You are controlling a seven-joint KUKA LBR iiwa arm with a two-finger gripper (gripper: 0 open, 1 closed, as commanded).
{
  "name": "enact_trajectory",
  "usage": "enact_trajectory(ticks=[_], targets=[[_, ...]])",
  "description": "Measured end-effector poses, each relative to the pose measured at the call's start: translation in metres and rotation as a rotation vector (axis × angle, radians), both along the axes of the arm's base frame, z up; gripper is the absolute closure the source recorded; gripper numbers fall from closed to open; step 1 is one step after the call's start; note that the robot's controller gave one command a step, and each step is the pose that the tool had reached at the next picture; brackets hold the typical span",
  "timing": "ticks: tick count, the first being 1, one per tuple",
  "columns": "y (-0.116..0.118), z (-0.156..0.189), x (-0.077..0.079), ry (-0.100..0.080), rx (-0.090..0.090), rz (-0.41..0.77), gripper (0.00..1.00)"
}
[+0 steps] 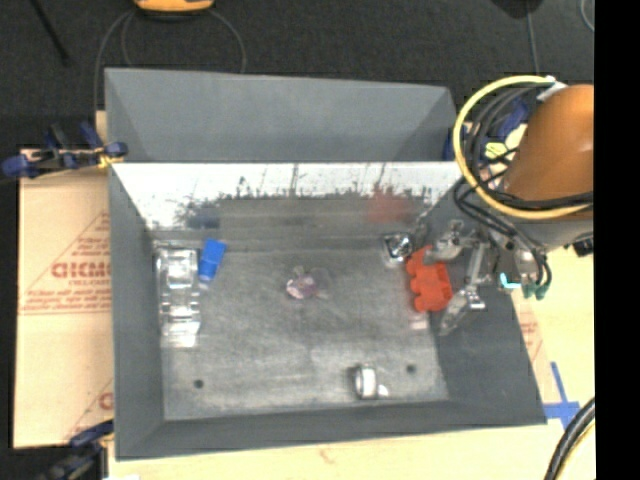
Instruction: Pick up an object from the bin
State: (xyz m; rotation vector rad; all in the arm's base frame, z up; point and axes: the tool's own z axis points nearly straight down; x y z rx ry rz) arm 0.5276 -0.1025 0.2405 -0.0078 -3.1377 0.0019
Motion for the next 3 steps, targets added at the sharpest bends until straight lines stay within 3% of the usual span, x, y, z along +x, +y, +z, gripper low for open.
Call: enact_trajectory(ticks=[1, 2, 3], targets=[[0.035, -0.156, -0.046, -0.017, -0.004, 0.253, 0.0], [0.128, -0.138, 0.051, -0.016, 0.005, 0.232, 0.0], [0.13, -0.139, 0.12, -0.013, -0.001, 0.372, 0.0]])
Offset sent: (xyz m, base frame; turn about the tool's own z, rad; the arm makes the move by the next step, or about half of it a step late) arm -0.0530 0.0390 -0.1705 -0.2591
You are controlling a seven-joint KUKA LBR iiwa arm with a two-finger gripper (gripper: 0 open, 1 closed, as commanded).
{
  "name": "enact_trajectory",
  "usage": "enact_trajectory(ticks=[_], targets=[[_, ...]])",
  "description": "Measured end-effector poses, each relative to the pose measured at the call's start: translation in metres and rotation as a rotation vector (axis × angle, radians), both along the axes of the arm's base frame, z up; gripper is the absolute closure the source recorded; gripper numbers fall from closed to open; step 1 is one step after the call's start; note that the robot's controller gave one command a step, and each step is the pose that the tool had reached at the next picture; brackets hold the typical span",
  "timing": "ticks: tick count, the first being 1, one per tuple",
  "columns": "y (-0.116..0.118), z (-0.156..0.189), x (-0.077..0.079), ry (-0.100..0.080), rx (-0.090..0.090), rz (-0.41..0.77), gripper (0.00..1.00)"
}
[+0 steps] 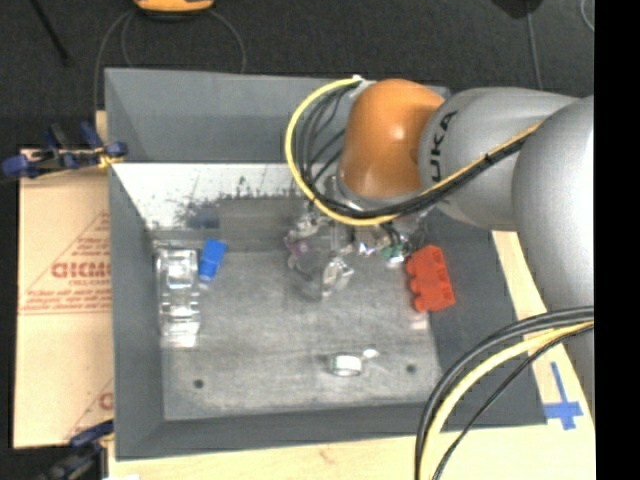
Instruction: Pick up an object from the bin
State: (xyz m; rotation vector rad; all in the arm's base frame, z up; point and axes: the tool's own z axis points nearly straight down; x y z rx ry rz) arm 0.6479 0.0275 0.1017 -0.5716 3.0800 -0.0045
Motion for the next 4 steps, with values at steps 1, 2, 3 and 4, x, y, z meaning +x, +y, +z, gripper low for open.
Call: enact_trajectory(ticks=[1, 2, 3, 4], targets=[[-0.025, -0.024, 0.009, 0.002, 0.004, 0.084, 0.0], [-0.025, -0.021, 0.011, 0.002, 0.003, 0.085, 0.0], [-0.026, -0.018, 0.013, -0.001, 0.002, 0.084, 1.0], [-0.028, 0.076, 0.016, -0.005, -0.002, 0.08, 1.0]])
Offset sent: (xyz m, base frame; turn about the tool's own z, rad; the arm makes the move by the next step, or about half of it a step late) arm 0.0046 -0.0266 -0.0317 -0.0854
